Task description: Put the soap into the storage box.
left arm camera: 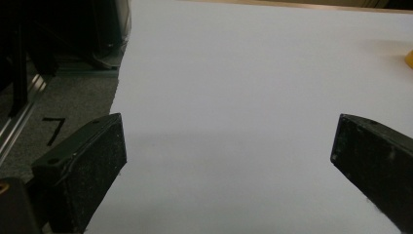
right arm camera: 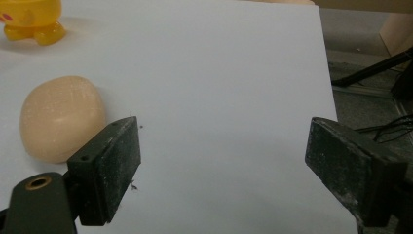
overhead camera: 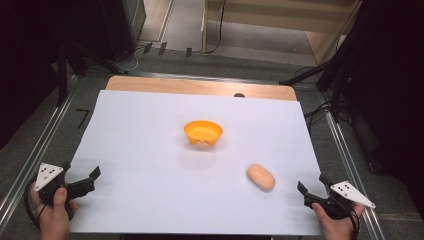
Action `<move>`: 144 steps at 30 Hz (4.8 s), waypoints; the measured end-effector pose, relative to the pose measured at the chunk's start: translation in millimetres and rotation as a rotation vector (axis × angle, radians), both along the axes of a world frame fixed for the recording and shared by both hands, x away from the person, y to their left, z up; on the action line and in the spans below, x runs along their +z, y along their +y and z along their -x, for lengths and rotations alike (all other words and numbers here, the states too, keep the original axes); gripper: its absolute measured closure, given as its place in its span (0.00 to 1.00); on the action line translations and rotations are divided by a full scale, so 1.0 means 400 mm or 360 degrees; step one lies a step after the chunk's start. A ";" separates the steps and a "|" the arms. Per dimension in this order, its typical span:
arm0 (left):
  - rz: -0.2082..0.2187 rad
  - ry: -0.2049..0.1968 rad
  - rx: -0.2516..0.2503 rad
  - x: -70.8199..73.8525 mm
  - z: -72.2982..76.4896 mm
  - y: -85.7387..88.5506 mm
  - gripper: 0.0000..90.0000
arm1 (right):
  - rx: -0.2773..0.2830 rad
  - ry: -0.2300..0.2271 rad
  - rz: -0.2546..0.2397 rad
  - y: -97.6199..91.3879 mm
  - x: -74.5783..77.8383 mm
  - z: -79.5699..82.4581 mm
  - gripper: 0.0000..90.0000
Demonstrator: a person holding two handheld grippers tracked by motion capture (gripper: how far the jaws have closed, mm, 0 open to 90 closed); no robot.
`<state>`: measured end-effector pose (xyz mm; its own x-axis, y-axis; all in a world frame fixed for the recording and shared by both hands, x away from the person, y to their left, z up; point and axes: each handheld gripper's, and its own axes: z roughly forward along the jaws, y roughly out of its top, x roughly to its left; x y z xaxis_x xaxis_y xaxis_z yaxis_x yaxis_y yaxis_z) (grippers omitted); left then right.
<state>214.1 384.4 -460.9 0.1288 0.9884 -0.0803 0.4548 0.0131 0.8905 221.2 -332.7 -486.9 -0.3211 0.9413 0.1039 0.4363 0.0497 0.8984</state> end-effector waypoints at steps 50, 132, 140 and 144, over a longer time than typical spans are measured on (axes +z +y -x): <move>-0.0008 -0.0013 0.0008 0.000 0.002 -0.001 0.01 | 0.0738 0.0654 0.0640 0.192 0.116 -0.159 0.17; -0.0014 -0.0012 0.0002 0.000 0.001 -0.002 0.01 | 0.1107 0.0902 0.0945 0.367 0.190 -0.308 0.37; -0.0008 -0.0014 -0.0001 0.000 0.002 -0.001 0.01 | 0.1242 0.0821 0.1032 0.422 0.216 -0.346 0.37; -0.0005 -0.0015 -0.0003 0.000 0.002 -0.001 0.01 | 0.1285 0.0813 0.1023 0.442 0.222 -0.361 0.37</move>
